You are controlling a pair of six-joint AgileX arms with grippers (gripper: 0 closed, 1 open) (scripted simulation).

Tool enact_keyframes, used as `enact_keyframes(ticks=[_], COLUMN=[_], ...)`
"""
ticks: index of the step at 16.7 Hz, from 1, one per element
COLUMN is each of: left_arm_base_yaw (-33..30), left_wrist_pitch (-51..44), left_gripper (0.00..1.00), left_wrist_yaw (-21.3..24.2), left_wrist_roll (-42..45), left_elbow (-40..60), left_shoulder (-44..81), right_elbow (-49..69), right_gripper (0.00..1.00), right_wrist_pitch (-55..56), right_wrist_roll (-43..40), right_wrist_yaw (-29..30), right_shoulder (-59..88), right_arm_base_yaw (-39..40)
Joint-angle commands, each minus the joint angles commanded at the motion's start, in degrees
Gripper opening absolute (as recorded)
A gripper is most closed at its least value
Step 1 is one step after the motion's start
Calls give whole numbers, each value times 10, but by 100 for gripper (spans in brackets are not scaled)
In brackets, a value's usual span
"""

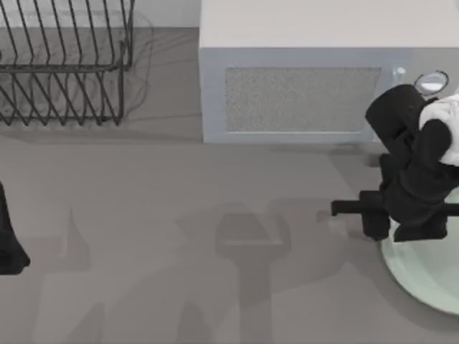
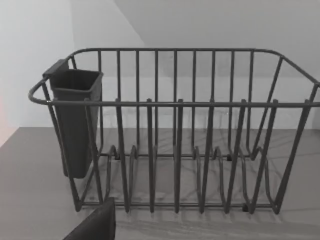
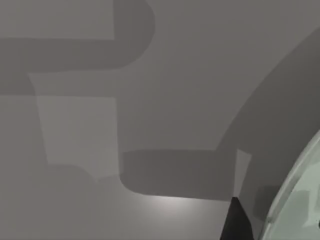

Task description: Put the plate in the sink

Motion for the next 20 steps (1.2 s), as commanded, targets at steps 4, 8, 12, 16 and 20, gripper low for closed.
enact_keyframes(ticks=[4,8,12,16,20], left_arm_base_yaw=[0,0,0,0,0], left_wrist_pitch=[0,0,0,0,0], left_gripper=[100,100,100,100,100], left_wrist_yaw=[0,0,0,0,0], left_wrist_roll=[0,0,0,0,0], left_elbow=[0,0,0,0,0], left_shoulder=[0,0,0,0,0], right_elbow=[40,174,362,505,555], right_gripper=[0,0,0,0,0], right_wrist_pitch=[-40,-177,-382,-532,-584], right_wrist_roll=[16,42,42,14,-7], right_wrist_yaw=[3,7,7,2,-1], right_shoulder=[2,3,-5,-19,-29], right_arm_base_yaw=[27,72,73,29,-7])
